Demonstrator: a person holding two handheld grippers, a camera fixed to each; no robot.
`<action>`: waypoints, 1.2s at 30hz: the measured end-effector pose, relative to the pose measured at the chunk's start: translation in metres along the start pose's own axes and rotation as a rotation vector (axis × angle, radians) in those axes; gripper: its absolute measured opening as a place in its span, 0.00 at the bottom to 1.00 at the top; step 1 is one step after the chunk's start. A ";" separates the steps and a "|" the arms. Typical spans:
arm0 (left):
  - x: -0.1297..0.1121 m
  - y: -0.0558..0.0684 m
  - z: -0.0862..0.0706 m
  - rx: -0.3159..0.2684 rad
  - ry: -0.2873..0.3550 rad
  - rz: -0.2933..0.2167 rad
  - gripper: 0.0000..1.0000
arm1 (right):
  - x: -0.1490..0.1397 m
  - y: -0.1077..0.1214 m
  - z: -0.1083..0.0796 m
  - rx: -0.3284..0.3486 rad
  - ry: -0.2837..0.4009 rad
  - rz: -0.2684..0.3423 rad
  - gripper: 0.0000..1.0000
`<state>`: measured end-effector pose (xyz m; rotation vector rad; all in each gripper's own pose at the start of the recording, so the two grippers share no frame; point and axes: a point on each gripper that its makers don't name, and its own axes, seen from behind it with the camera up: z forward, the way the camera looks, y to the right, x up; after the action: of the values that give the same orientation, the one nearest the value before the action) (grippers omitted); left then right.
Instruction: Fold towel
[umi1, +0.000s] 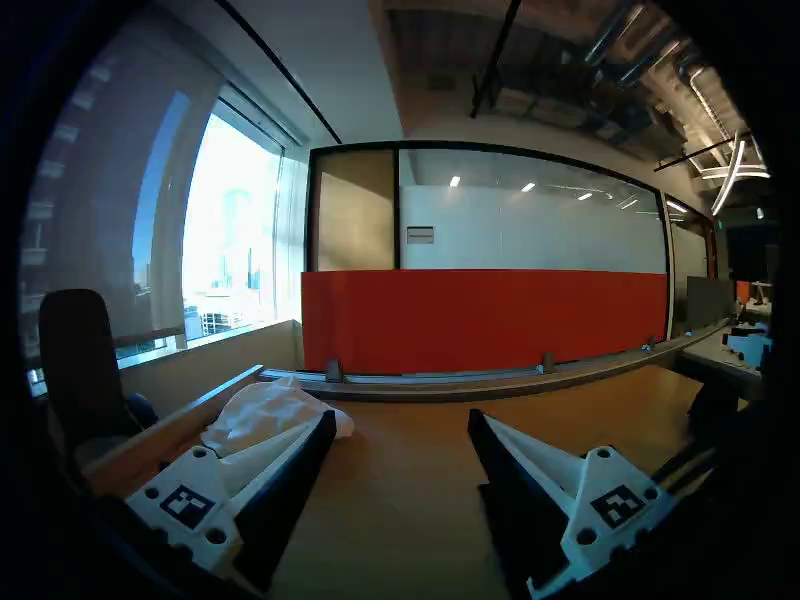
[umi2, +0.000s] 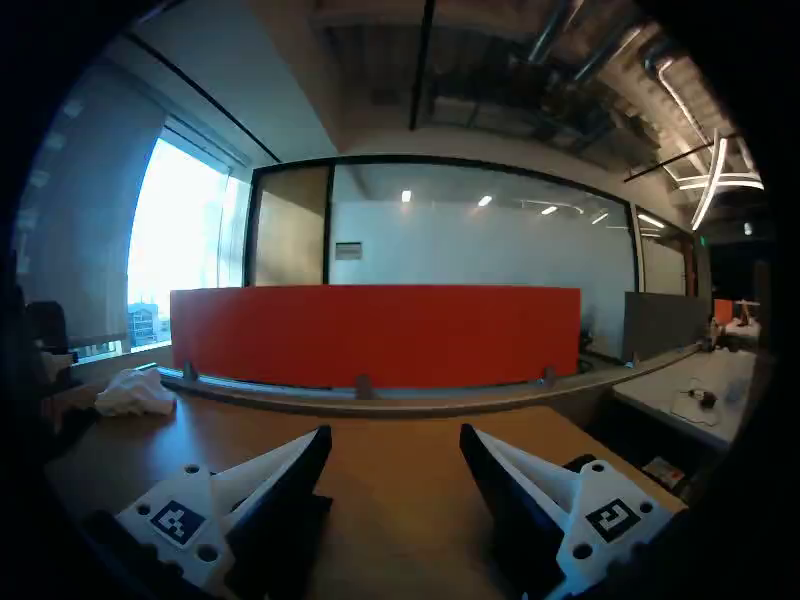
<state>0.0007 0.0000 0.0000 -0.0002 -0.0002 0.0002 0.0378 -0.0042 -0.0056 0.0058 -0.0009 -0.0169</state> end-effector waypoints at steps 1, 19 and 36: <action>0.003 0.000 0.000 -0.001 -0.001 0.001 0.98 | 0.006 0.000 -0.001 0.000 -0.001 -0.001 0.99; 0.039 0.007 -0.002 -0.057 -0.058 0.027 0.98 | 0.068 -0.007 -0.011 0.017 -0.023 -0.013 0.99; 0.025 0.043 -0.003 -0.262 -0.173 0.113 0.98 | 0.041 -0.053 -0.015 0.284 -0.183 -0.148 1.00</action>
<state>0.0256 0.0429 -0.0031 -0.2620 -0.1729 0.1132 0.0779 -0.0582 -0.0205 0.2883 -0.1856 -0.1655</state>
